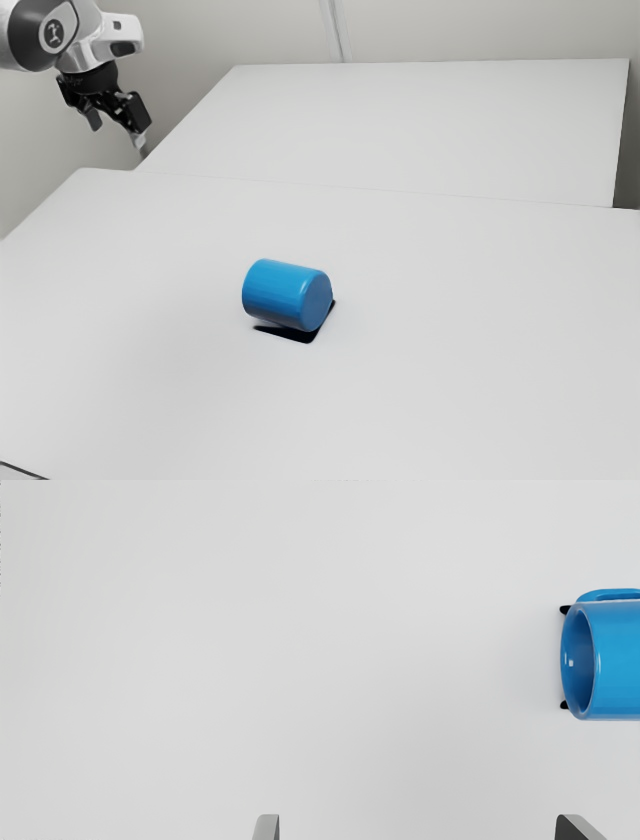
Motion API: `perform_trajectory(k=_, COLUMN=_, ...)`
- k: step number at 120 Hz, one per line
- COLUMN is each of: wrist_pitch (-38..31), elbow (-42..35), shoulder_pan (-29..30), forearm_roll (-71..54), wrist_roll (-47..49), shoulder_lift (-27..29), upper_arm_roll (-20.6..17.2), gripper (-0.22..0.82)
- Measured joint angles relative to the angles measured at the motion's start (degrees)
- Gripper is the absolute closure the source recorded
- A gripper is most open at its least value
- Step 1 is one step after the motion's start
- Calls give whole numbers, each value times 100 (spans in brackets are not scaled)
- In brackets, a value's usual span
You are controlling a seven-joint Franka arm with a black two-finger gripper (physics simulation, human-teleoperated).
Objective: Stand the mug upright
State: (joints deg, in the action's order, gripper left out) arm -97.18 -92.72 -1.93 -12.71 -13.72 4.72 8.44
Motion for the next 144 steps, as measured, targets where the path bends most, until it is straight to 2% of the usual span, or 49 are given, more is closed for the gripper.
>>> perform_trajectory(k=35, wrist_pitch=-44, elbow=-144, shoulder_pan=29, forearm_roll=25, wrist_roll=334, shoulder_lift=2, upper_arm_roll=12, gripper=0)
perform_trajectory(k=48, wrist_pitch=-16, elbow=-234, shoulder_pan=129, forearm_roll=691, wrist_roll=422, shoulder_lift=23, upper_arm_roll=22, gripper=0)
perform_trajectory(k=76, wrist_pitch=19, elbow=-1346, shoulder_pan=1049, forearm_roll=2427, wrist_roll=513, shoulder_lift=-62, upper_arm_roll=35, gripper=0)
perform_trajectory(k=106, wrist_pitch=117, elbow=-1573, shoulder_pan=1612, forearm_roll=3644, wrist_roll=242, shoulder_lift=-901, upper_arm_roll=30, gripper=0)
perform_trajectory(k=122, wrist_pitch=115, elbow=-1215, shoulder_pan=1550, forearm_roll=4254, wrist_roll=-4, shoulder_lift=-1572, upper_arm_roll=31, gripper=0)
perform_trajectory(k=144, wrist_pitch=107, elbow=-1085, shoulder_pan=1618, forearm_roll=4883, wrist_roll=-317, shoulder_lift=-2099, upper_arm_roll=32, gripper=0)
